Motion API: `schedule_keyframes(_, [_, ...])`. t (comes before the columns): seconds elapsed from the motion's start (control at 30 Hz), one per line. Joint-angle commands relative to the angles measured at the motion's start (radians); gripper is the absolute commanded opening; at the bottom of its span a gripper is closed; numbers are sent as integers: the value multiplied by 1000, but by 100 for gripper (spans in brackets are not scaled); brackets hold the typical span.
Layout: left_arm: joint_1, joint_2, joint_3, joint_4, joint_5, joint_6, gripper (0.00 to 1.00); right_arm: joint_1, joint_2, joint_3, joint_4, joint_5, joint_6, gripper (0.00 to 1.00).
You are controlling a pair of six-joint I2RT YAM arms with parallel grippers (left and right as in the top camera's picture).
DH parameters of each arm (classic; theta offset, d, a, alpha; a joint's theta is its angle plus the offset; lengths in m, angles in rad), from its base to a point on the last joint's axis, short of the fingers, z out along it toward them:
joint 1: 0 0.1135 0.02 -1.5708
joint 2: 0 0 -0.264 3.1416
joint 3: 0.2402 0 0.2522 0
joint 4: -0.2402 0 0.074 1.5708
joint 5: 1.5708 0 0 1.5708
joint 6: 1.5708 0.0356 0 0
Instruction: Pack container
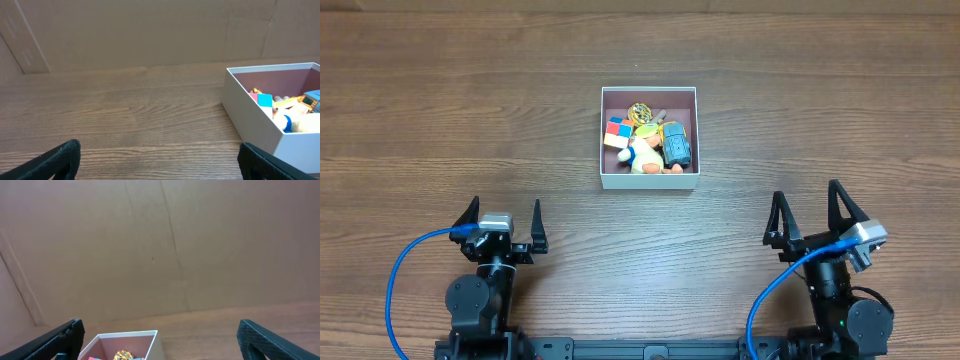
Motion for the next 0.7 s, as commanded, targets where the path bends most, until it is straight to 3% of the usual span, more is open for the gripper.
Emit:
schedule_keyframes(0.0, [5, -10, -6, 1, -6, -10, 100, -9, -12, -29, 13, 34, -1, 100])
schedule_keyframes(0.4, [5, -10, -6, 1, -6, -10, 100, -9, -12, -128, 14, 29, 0, 100])
schedule_keyframes(0.67, [5, -10, -6, 1, -6, -10, 100, -10, -12, -129, -127, 30, -1, 100])
